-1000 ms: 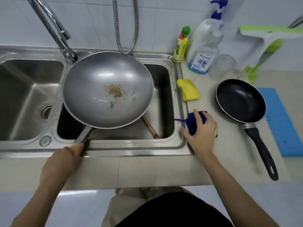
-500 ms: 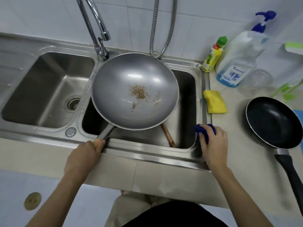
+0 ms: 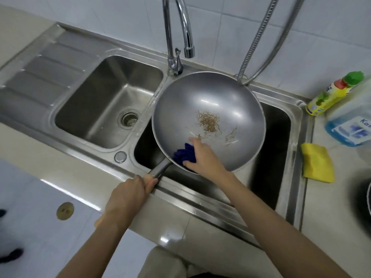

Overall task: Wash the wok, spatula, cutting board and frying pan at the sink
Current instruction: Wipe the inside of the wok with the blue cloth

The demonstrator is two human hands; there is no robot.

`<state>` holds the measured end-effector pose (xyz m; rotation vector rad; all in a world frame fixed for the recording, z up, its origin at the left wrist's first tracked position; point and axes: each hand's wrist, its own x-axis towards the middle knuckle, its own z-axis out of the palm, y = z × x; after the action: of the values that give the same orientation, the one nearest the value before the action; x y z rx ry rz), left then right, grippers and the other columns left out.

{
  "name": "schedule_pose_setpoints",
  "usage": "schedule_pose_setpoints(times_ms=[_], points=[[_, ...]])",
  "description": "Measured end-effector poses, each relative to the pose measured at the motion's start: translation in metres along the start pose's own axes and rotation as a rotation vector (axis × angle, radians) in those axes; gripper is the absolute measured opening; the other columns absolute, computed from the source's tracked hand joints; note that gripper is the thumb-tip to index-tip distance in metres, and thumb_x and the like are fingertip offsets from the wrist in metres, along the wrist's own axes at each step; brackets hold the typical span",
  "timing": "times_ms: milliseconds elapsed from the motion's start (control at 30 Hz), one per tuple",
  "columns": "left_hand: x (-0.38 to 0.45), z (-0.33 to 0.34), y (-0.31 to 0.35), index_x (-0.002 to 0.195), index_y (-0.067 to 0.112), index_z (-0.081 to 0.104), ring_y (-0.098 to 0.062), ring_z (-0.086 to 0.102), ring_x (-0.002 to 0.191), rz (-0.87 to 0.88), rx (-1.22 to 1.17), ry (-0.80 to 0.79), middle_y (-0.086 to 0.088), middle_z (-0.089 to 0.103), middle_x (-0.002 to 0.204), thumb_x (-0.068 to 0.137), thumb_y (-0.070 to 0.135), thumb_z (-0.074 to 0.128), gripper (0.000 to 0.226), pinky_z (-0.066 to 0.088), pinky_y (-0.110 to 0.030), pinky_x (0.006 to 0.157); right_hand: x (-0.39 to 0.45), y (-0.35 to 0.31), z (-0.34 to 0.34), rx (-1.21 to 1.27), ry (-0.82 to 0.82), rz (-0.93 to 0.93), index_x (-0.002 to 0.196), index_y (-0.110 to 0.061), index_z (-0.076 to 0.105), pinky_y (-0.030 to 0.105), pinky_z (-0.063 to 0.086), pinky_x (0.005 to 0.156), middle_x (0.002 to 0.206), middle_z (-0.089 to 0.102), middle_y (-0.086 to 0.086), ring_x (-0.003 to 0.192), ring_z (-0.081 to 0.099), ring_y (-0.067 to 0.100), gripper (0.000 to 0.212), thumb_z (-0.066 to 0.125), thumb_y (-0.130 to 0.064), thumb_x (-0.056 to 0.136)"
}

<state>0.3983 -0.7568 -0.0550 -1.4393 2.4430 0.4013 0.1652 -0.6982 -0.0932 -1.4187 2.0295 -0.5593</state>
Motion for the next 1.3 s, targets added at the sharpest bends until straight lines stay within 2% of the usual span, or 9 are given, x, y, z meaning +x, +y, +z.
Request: schedule_pose_setpoints(times_ms=[67,233,467,567,633,800,1000,1133,1300], points=[[0.001,0.003,-0.004,0.086,0.016,0.051,-0.024,0.065,0.077,-0.011,0.022,0.001,-0.004,0.065,0.081,0.085,0.072,0.016,0.066,0.054,-0.035,0.071,0.002,0.011,0.005,-0.058,-0.026,-0.028,0.126,-0.015,0.046,0.037,0.044,0.091,0.120,0.053,0.005,0.109,0.049,0.023,0.055,0.064,-0.044,0.082],[0.003,0.005,-0.005,0.090,0.016,0.052,-0.024,0.065,0.076,-0.021,0.030,-0.003,-0.005,0.066,0.082,0.086,0.072,0.017,0.065,0.054,-0.035,0.070,-0.009,0.044,-0.002,-0.074,-0.105,-0.066,0.141,-0.024,0.038,0.038,0.035,0.102,0.138,0.046,0.000,0.122,0.039,0.022,0.061,0.058,-0.043,0.088],[-0.001,0.002,0.000,0.090,0.019,0.049,-0.018,0.060,0.070,-0.045,0.029,-0.012,-0.001,0.063,0.079,0.083,0.072,0.014,0.063,0.046,-0.027,0.063,0.030,0.117,-0.060,-0.789,0.100,0.061,0.131,-0.016,0.046,0.044,0.042,0.093,0.135,0.046,0.006,0.113,0.048,0.031,0.058,0.068,-0.030,0.079],[0.000,0.000,0.002,0.089,0.020,0.048,-0.018,0.058,0.071,-0.049,0.024,-0.027,0.001,0.062,0.079,0.081,0.072,0.013,0.064,0.042,-0.027,0.063,0.053,0.126,-0.083,-0.926,0.188,0.135,0.122,-0.009,0.049,0.046,0.045,0.085,0.129,0.048,0.014,0.107,0.049,0.034,0.049,0.068,-0.023,0.079],[0.000,-0.002,0.002,0.089,0.021,0.046,-0.015,0.052,0.068,-0.054,0.019,-0.045,0.003,0.057,0.078,0.083,0.071,0.016,0.059,0.038,-0.025,0.062,0.058,0.116,-0.079,-0.846,0.183,0.173,0.123,-0.007,0.049,0.047,0.044,0.086,0.129,0.045,0.016,0.109,0.047,0.036,0.050,0.068,-0.023,0.080],[0.000,-0.002,0.004,0.090,0.021,0.046,-0.015,0.054,0.068,-0.052,0.046,-0.023,0.002,0.058,0.078,0.081,0.072,0.012,0.062,0.039,-0.024,0.060,0.038,0.053,-0.013,-0.272,-0.002,0.176,0.133,-0.007,0.040,0.039,0.039,0.097,0.133,0.036,0.014,0.114,0.041,0.034,0.065,0.063,-0.041,0.082],[0.003,-0.001,0.000,0.088,0.019,0.047,-0.018,0.054,0.070,-0.061,0.041,-0.046,0.000,0.059,0.079,0.080,0.073,0.013,0.064,0.041,-0.027,0.062,0.025,0.018,0.017,0.070,-0.046,0.026,0.117,-0.012,0.052,0.031,0.044,0.087,0.116,0.046,0.004,0.105,0.047,0.024,0.047,0.065,-0.039,0.080],[0.003,0.002,-0.002,0.089,0.019,0.049,-0.020,0.060,0.075,-0.060,0.030,-0.048,0.000,0.062,0.081,0.079,0.074,0.013,0.067,0.046,-0.029,0.065,0.038,0.061,-0.010,-0.393,-0.019,-0.044,0.127,-0.012,0.048,0.037,0.046,0.088,0.128,0.045,0.007,0.110,0.047,0.028,0.055,0.061,-0.041,0.083],[0.004,0.000,-0.003,0.091,0.020,0.049,-0.019,0.062,0.075,-0.069,0.003,-0.076,0.001,0.064,0.083,0.083,0.073,0.016,0.063,0.052,-0.032,0.070,0.073,0.118,-0.097,-0.951,0.271,0.081,0.128,-0.014,0.048,0.047,0.041,0.090,0.130,0.042,0.024,0.109,0.048,0.040,0.056,0.066,-0.036,0.079]])
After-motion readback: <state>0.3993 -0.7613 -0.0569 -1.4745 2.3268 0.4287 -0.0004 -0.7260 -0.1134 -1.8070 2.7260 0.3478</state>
